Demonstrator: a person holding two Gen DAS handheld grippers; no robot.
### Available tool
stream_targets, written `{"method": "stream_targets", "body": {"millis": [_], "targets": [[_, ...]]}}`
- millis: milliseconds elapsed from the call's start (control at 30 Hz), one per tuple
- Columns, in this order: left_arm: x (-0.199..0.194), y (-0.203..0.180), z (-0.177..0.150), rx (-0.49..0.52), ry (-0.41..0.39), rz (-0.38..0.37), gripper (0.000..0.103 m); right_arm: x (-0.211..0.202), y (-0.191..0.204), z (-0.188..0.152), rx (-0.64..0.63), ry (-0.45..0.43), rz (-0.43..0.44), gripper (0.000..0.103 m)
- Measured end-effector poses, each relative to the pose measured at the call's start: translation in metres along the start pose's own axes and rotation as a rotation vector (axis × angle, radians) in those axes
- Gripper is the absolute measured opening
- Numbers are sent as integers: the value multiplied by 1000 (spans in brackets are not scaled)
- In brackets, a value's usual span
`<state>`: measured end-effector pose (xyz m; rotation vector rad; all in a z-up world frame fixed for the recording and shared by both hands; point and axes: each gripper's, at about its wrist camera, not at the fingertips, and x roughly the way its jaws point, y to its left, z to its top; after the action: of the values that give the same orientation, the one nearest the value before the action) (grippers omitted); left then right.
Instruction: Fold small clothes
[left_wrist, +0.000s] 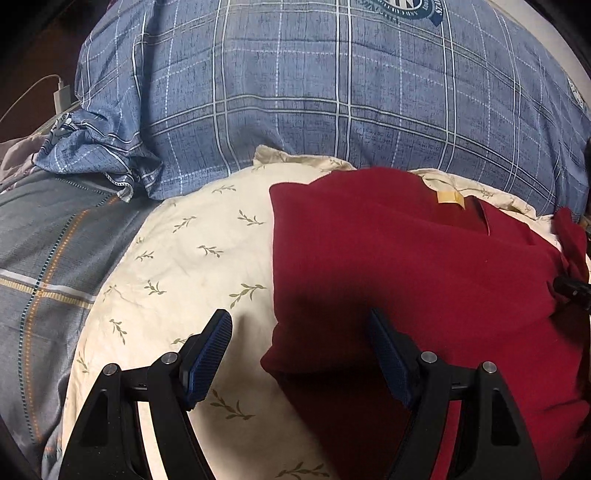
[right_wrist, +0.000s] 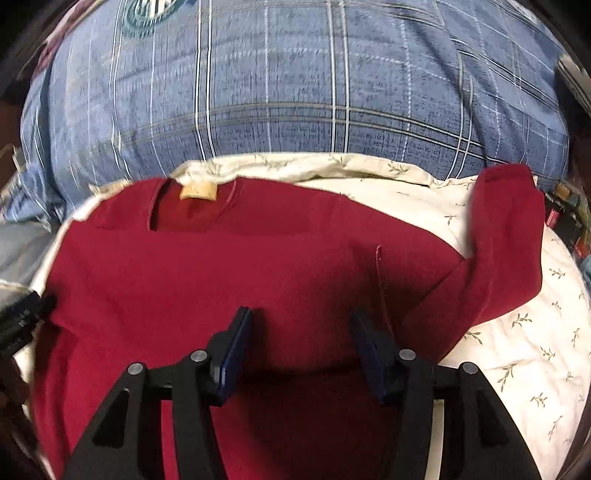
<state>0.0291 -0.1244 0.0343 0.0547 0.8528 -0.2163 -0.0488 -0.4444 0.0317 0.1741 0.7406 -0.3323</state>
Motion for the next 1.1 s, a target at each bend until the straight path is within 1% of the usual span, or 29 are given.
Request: {"method": "stream_targets", "body": {"millis": [67,167,233,300,367,400,433,467,533,567,700,800,933,1000,1033,1100], "targets": [[-4,1,0,-6,-12,-12,75,0,-5,2,14,-8,-9,58],[-15,2,0,-14,-50,-50,75,14,-9,-2,0,47,-14,59],[-20,3,-2,-12,-71,-75,75,9,-6,-3,-13,35,-15,59],[-19,2,-5,5,-66,-76,75,1,-8,-2,-9,38,13,59],[-11,0,-9,22,-27,-63,75,-11,-15,2,0,12,39,59],[-6,0,-11,25,-4,-57,75,-20,-24,8,11,-14,27,60],[-2,0,-13,24,13,-54,75,-26,-33,13,24,-33,11,64],[0,0,-14,21,19,-54,75,-31,-46,20,44,-54,-8,68],[0,0,-14,20,18,-54,75,-35,-72,35,91,-77,-52,71],[1,0,-13,20,18,-54,75,-33,-85,43,116,-77,-70,71],[3,0,-15,21,15,-45,77,-9,-148,78,292,-27,-128,71],[6,-2,-13,21,14,-46,77,11,-166,97,313,-15,-165,71],[8,-3,-12,29,8,-46,77,45,-169,113,291,17,-229,71],[8,-4,-11,38,7,-43,77,61,-169,116,266,33,-278,68],[8,-5,-11,43,5,-41,77,67,-171,116,265,42,-290,67],[9,-4,-12,42,6,-39,79,75,-178,113,268,56,-305,46]]}}
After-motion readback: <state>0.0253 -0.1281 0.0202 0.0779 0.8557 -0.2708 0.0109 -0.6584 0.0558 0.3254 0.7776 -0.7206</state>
